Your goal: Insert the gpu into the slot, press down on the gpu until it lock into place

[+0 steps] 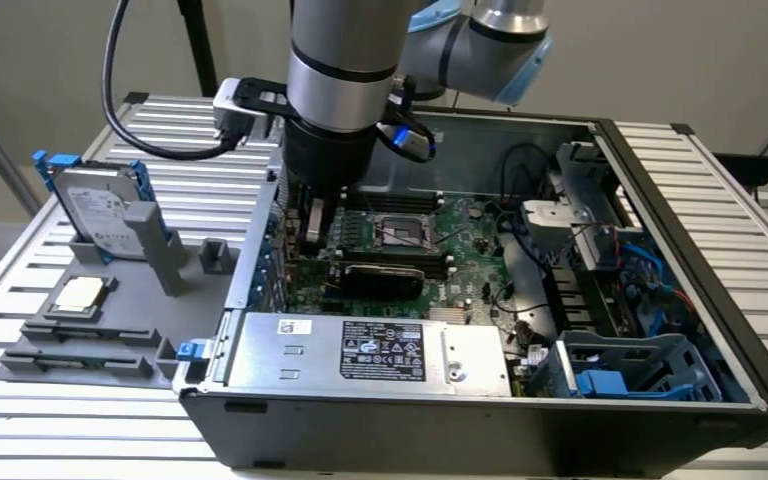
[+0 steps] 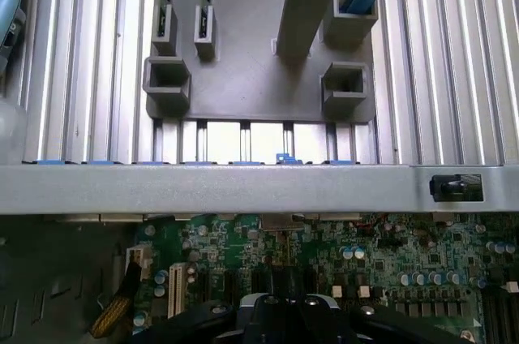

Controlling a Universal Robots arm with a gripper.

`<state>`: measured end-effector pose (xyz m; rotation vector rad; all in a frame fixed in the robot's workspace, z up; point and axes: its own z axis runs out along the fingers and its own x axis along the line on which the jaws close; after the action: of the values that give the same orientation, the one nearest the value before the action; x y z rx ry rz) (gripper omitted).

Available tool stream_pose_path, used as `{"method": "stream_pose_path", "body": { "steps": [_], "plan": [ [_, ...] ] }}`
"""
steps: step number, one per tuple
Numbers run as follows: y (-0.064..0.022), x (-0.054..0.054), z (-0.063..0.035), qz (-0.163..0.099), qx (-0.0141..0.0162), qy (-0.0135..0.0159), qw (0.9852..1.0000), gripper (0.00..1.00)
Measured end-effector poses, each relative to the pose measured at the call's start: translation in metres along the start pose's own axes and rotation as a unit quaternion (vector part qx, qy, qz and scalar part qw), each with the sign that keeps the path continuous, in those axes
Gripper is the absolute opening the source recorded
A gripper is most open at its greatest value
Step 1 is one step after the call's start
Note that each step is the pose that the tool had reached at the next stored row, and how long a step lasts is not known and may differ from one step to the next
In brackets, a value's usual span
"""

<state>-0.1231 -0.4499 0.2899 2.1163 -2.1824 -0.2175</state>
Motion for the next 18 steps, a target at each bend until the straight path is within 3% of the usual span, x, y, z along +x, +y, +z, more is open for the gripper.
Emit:
{"method": "stream_pose_path", "body": {
  "steps": [4,10,12,15,18],
  "plan": [
    [0.0,0.0,-0.0007,0.001,-0.0076,0.0105,0.9999,0.11],
    [0.0006,-0.0008,-0.0034,0.003,-0.0242,0.0171,0.9996,0.11],
    [0.0007,-0.0012,-0.004,0.003,-0.0291,0.0205,0.9994,0.11],
    [0.0009,-0.0029,-0.0051,0.005,-0.0311,0.0275,0.9991,0.11],
    [0.0009,-0.0041,-0.0054,0.006,-0.0327,0.0309,0.999,0.11]
  ]
}}
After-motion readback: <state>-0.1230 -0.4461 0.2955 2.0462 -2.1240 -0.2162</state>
